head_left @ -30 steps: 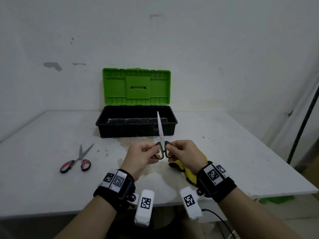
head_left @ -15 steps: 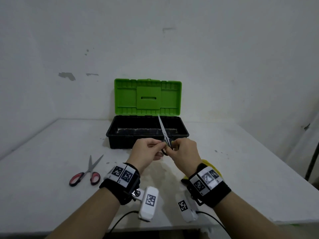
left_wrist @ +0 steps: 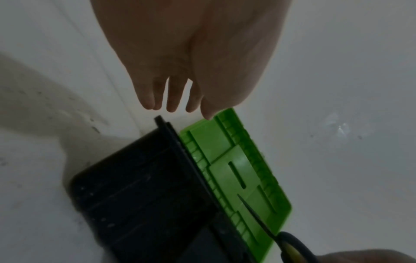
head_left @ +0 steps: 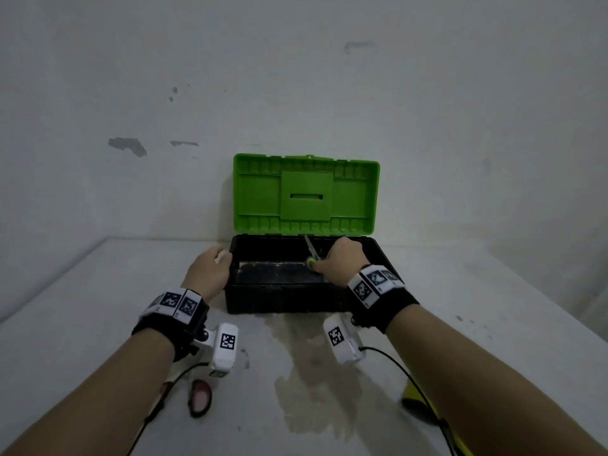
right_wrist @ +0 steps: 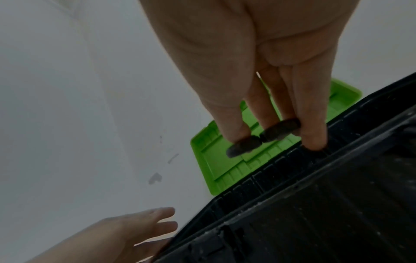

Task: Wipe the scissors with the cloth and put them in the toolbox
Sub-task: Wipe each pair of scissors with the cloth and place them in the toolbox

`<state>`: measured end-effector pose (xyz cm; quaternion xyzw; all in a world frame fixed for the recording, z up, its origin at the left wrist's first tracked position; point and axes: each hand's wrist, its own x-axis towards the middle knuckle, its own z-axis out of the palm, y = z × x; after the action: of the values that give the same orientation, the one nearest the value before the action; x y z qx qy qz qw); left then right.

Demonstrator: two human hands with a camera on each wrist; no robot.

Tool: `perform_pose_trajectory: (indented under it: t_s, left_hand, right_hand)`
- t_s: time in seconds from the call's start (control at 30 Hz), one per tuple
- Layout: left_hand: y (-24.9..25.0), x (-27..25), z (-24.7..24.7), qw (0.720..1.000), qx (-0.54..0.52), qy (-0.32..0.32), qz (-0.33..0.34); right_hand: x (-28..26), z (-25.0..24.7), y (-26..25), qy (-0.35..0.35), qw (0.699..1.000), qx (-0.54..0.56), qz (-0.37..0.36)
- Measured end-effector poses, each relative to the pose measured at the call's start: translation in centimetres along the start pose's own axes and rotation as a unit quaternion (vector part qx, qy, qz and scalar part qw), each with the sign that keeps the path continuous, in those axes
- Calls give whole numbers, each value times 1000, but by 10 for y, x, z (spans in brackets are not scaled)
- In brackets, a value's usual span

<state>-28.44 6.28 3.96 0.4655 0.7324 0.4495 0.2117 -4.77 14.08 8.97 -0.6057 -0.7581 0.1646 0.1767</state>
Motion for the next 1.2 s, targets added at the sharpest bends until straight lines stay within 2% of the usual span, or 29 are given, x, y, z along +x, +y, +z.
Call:
perform_pose_trajectory:
  t_s: [0.1, 0.27, 0.33, 0.5, 0.6, 0.67, 0.77, 0.83, 0.93, 1.2]
  left_hand:
    - [-19, 13, 5, 999, -11, -47, -13]
    - [-58, 43, 13, 996, -53, -68, 5]
    - [-47, 34, 8, 996, -56, -71, 8]
    - [-44, 30, 8, 997, -52, -62, 4]
    - [-44, 30, 10, 997, -53, -56, 8]
    - [-43, 31, 11, 997, -53, -53, 10]
    - [-41, 29, 10, 997, -49, -49, 13]
    - [-38, 25, 8, 998, -43, -45, 7]
    - [-29, 11, 6, 999, -5, -31, 9]
    - [-8, -72, 9, 991, 120, 2, 57]
  right_hand:
    - [21, 18, -19, -57, 997, -41, 24]
    - [38, 36, -24, -121, 987, -103, -1]
    - [40, 41, -25, -155, 976, -150, -34]
    - [44, 53, -28, -188, 941, -247, -135]
    - [46, 58, -28, -206, 912, -319, -154]
    - [45, 53, -30, -214, 918, -301, -142]
    - [44, 46, -29, -219, 946, -215, -108]
    - [41, 44, -29, -196, 971, -123, -55]
    - [32, 35, -25, -130, 988, -71, -30]
    - [-82, -7, 49, -6, 997, 11, -70]
